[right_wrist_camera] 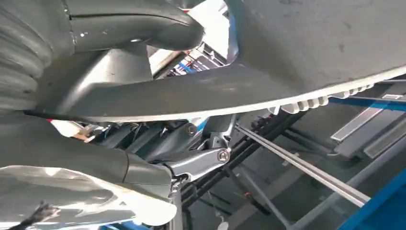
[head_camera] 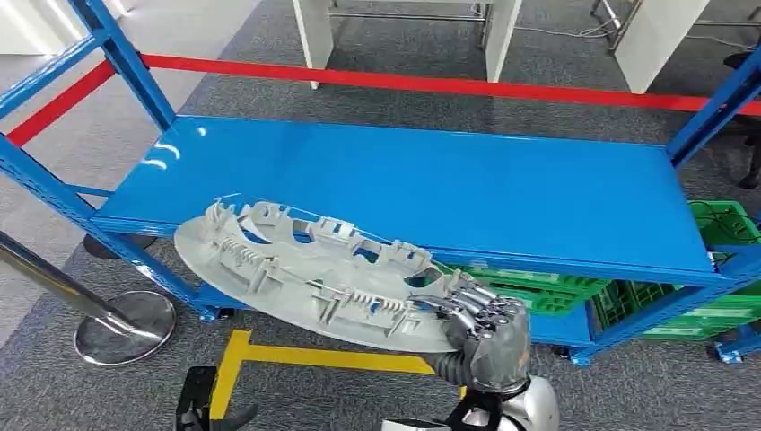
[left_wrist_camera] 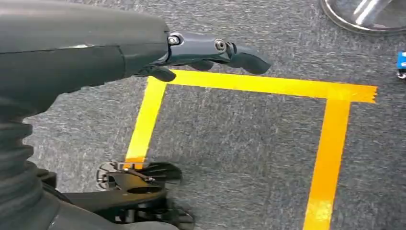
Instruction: Take the parts from the cabinet and place them on the table.
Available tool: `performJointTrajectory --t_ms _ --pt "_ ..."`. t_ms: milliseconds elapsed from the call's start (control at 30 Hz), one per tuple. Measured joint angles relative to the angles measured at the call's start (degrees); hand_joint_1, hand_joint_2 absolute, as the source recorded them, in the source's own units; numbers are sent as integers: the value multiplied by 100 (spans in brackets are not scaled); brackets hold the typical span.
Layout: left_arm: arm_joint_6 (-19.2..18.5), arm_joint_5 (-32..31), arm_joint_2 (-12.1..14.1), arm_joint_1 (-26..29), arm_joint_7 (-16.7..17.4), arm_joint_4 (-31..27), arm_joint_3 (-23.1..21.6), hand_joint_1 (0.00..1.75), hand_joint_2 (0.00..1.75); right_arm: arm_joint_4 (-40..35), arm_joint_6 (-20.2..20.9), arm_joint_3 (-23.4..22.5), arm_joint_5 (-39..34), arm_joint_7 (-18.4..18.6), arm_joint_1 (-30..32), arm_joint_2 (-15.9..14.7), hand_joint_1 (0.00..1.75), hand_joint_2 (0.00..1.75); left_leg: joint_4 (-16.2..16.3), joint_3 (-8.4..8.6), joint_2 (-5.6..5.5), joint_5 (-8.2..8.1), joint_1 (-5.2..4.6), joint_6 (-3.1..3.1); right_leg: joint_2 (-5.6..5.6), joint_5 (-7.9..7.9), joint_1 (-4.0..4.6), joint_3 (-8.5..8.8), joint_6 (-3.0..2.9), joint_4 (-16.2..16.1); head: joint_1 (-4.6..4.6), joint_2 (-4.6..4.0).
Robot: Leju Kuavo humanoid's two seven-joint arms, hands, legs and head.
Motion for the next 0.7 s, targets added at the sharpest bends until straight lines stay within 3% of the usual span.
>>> performJointTrajectory --t_ms 33,100,133,167,267,300,367,433,467,500,533,567,633,667,700 --pt "4 0 2 2 0 0 0 0 175 11 0 0 13 0 3 0 175 175 -193 101 0 171 14 -5 2 0 0 0 1 9 -2 0" --pt "9 0 9 -3 0 -2 -4 0 175 13 0 0 24 0 1 4 175 175 -1149 569 1 700 34 8 8 -4 -1 11 8 33 -2 0" --pt "11 0 9 -5 0 0 -9 0 175 13 0 0 26 0 1 9 175 175 -1558 747 1 801 38 22 7 -9 0 5 23 39 0 0" --pt "11 0 7 -12 0 0 -13 0 175 15 0 0 26 0 -1 13 175 175 -1639 791 1 738 7 36 10 -9 47 -23 56 67 -4 0" --pt "24 11 9 4 2 0 -26 0 175 46 0 -2 -2 0 -4 17 175 175 -1684 746 -6 739 -11 129 2 49 24 -76 143 47 4 0" --pt "24 13 7 7 2 0 -31 0 175 57 0 -2 -15 0 -3 17 175 175 -1714 743 -3 798 1 194 6 73 22 -83 186 50 7 0" --pt "22 28 0 -11 2 -2 -35 0 175 66 0 -2 -46 0 1 17 175 175 -1750 726 15 854 25 278 17 -272 8 -238 228 329 26 0" --pt "20 44 -2 -8 2 0 -35 0 175 91 0 -4 -59 0 -3 15 175 175 -1747 673 19 884 13 313 20 -782 5 -576 246 1235 35 0" --pt "20 52 0 -5 4 0 -35 0 175 107 0 -9 -59 0 1 15 175 175 -1741 643 22 903 6 321 20 -943 6 -726 253 1626 37 0" --pt "18 57 2 -2 9 0 -35 0 175 126 0 -17 -55 0 5 15 175 175 -1739 613 23 925 0 321 21 -975 6 -780 250 1816 33 0" --pt "17 63 2 1 9 0 -35 0 175 146 0 -24 -52 0 5 15 175 175 -1739 592 22 942 -5 317 20 -871 6 -693 239 1712 35 0" --pt "18 68 2 2 9 0 -35 0 175 164 0 -28 -46 0 4 15 175 175 -1739 574 19 961 -8 307 21 -667 7 -470 223 1352 35 0" --pt "20 68 -2 0 11 0 -37 0 175 175 0 -33 -44 0 -1 15 175 175 -1737 565 4 991 -10 272 21 -218 10 163 165 267 37 0" --pt "20 68 -2 0 11 -2 -37 0 175 181 0 -35 -44 0 -12 15 175 175 -1742 552 4 1017 -12 235 31 -331 18 311 159 -9 29 0" --pt "20 68 0 -7 11 -2 -37 0 175 184 0 -37 -42 0 -13 17 175 175 -1716 518 3 1037 -39 205 36 -260 40 351 170 -49 33 0"
